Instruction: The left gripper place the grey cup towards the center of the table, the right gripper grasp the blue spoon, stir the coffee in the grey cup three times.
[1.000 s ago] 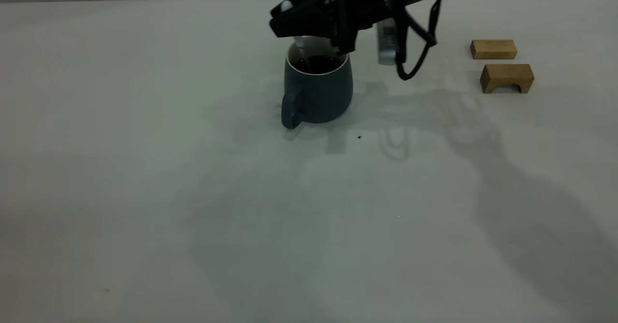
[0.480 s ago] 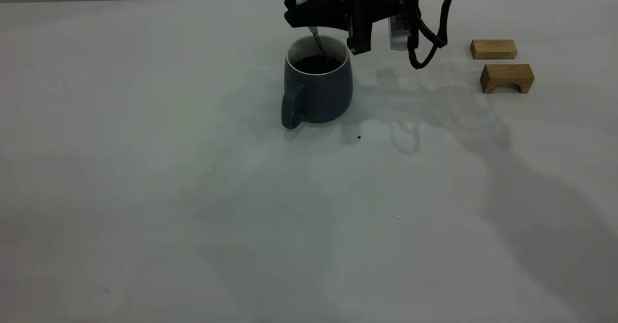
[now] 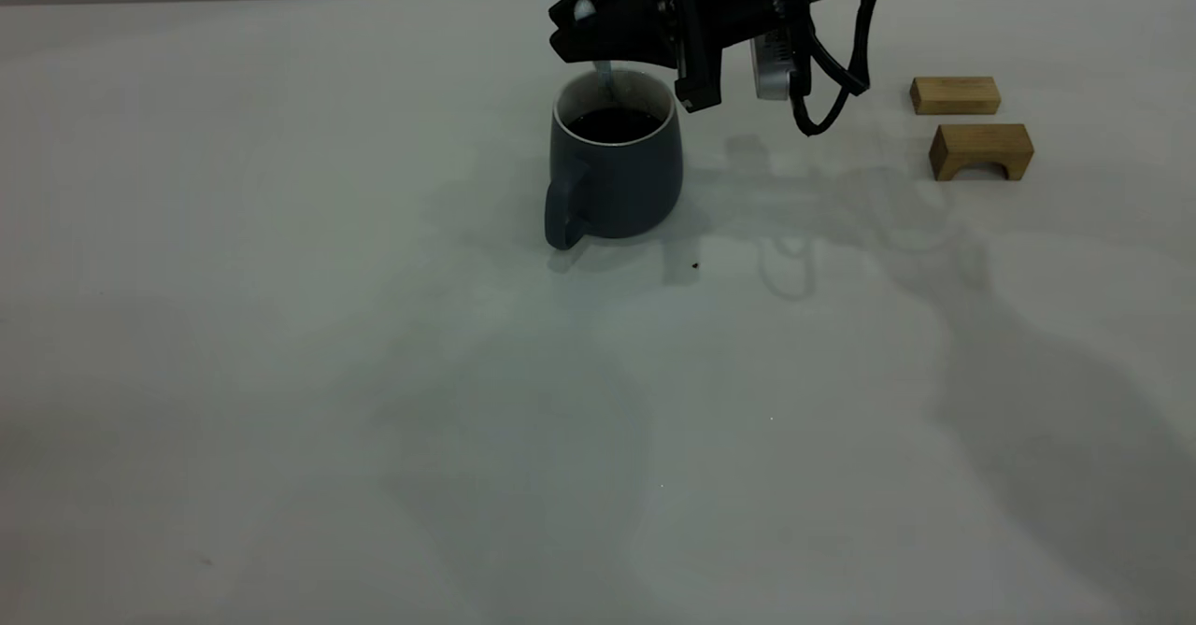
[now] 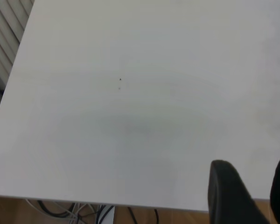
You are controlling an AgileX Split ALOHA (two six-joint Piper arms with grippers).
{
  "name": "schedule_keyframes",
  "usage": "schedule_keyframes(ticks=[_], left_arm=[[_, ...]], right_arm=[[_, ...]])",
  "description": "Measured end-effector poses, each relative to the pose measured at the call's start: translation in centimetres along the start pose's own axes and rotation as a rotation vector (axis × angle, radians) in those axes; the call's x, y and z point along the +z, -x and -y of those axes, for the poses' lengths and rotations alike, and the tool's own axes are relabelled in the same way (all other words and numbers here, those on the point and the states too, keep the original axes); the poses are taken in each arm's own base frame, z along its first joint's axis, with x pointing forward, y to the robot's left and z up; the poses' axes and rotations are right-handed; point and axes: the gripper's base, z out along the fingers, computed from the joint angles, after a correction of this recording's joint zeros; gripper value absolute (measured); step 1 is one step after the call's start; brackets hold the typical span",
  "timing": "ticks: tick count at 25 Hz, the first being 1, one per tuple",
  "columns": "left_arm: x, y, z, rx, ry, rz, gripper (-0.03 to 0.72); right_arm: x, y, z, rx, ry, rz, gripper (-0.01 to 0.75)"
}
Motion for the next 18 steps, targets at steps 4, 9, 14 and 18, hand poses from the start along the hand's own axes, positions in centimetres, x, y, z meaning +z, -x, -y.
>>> schedule_keyframes(ticks=[4, 9, 14, 18], left_arm=[[0.0, 0.0, 0.0, 0.000, 0.000, 0.000, 0.299], [0.0, 0.0, 0.0, 0.000, 0.000, 0.000, 0.299], [0.0, 0.0, 0.0, 0.000, 0.000, 0.000, 0.299], [0.0, 0.0, 0.0, 0.000, 0.000, 0.000, 0.299]], right_arm=[[0.0, 0.1, 0.3, -0.029, -0.036, 0.010, 0.454], [-0.7, -0.2, 0.5, -0.137, -0.127, 0.053, 0.568], [-4.7, -3.2, -0.9, -0.434, -0.310, 0.149, 0.576], [-8.6, -6.9, -2.0, -0.693, -0.468, 0.253, 0.576]])
